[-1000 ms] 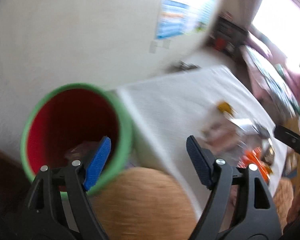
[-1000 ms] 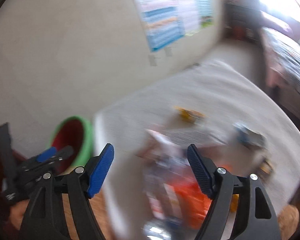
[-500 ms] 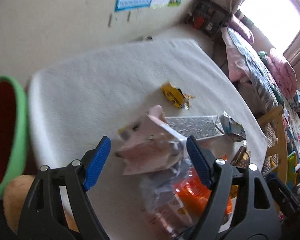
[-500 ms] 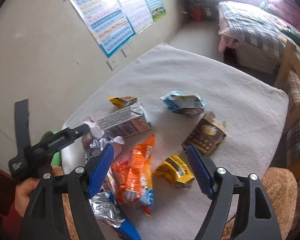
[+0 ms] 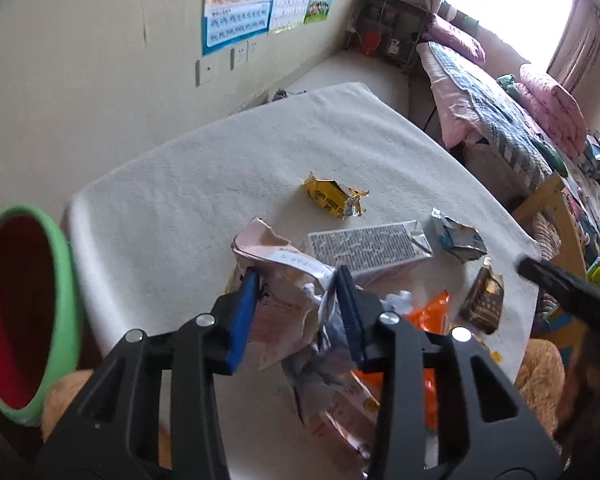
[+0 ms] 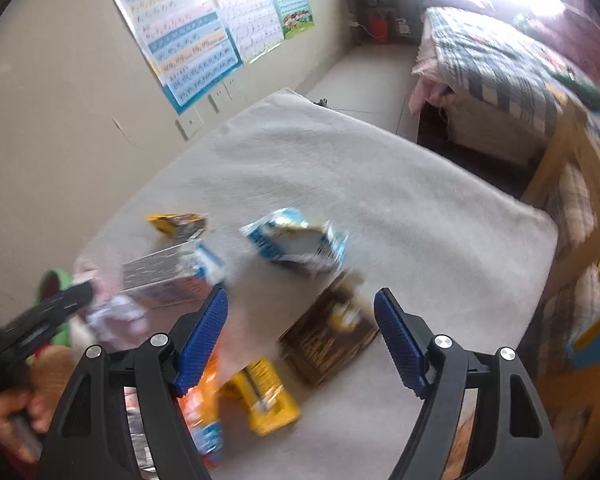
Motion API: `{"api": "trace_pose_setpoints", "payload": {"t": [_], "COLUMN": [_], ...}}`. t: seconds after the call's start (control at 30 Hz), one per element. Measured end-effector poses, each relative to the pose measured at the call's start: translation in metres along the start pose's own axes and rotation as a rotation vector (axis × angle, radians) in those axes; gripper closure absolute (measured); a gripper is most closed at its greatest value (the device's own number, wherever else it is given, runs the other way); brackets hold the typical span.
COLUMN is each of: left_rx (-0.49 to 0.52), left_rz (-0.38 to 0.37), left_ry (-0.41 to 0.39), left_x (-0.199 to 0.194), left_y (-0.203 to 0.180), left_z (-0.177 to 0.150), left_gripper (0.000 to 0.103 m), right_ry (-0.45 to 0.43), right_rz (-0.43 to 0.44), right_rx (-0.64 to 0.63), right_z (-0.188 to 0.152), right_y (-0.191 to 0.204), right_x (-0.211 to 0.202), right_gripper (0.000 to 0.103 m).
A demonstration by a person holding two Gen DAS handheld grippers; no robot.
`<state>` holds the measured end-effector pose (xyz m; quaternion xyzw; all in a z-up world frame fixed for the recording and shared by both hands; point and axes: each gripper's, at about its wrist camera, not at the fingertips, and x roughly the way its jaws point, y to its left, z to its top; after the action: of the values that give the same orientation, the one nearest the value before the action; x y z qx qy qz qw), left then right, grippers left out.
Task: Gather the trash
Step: 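Grasp a pink paper wrapper with the left tool while the right tool grasps the blue-white bag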
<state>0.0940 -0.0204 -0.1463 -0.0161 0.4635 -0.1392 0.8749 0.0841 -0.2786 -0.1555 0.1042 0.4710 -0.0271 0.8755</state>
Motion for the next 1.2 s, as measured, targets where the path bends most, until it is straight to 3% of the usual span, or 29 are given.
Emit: {"api": "trace_pose_setpoints", "payload": {"t": [0.27, 0.43, 0.53, 0.6, 0.7, 0.87, 0.9, 0.93, 0.97, 1.0, 1.1, 1.2], "left_rx": [-0.086, -0.110, -0.120, -0.139, -0.156, -0.173, -0.176, -0.180, -0.181, -0.181, -0.175, -0.180], "left_rz": [-0.002, 0.005, 0.028, 0.034, 0.043, 0.046, 0.045, 0.044, 0.043, 0.043, 0.054, 0.060], "left_ry": [-0.020, -0.042, -0.048, -0.050, -0.058, -0.058, -0.056, -0.054, -0.053, -0.054, -0.067, -0.074], "left_x": [-0.031, -0.043, -0.045, -0.046, -0.047, -0.045, -0.045, -0.045, -0.045, -0.047, -0.052, -0.054], "left_y": [0.013, 0.018, 0.023, 0.027, 0.035, 0.042, 0.044, 0.045, 0.045, 0.047, 0.049, 0.052], "left_z": [-0.018, -0.020, -0.020, -0.021, -0.021, -0.022, -0.022, -0.023, -0.024, -0.024, -0.025, -0.025], "left_gripper": [0.065, 0.065, 0.064, 0.064, 0.064, 0.064, 0.064, 0.064, 0.064, 0.064, 0.064, 0.064], "right_ry": [0.111, 0.191, 0.182, 0.172, 0.106, 0.065, 0.064, 0.062, 0.055, 0.049, 0.022, 0.035], "right_rz": [-0.023, 0.017, 0.013, 0.050, 0.054, 0.092, 0.086, 0.080, 0.077, 0.078, 0.086, 0.013], "right_rx": [-0.160, -0.100, -0.101, -0.087, -0.119, -0.126, -0.117, -0.102, -0.078, -0.058, 0.014, 0.035], "right_z": [0.022, 0.021, 0.019, 0.017, 0.014, 0.010, 0.010, 0.010, 0.011, 0.012, 0.015, 0.018], "right_y": [0.008, 0.001, 0.002, 0.005, 0.013, 0.022, 0.022, 0.020, 0.017, 0.015, 0.010, 0.006], "right_x": [0.070, 0.103, 0.101, 0.093, 0.067, 0.041, 0.040, 0.040, 0.039, 0.036, 0.031, 0.038], "right_gripper": [0.030, 0.032, 0.060, 0.085, 0.092, 0.088, 0.078, 0.057, 0.048, 0.043, 0.042, 0.036]}}
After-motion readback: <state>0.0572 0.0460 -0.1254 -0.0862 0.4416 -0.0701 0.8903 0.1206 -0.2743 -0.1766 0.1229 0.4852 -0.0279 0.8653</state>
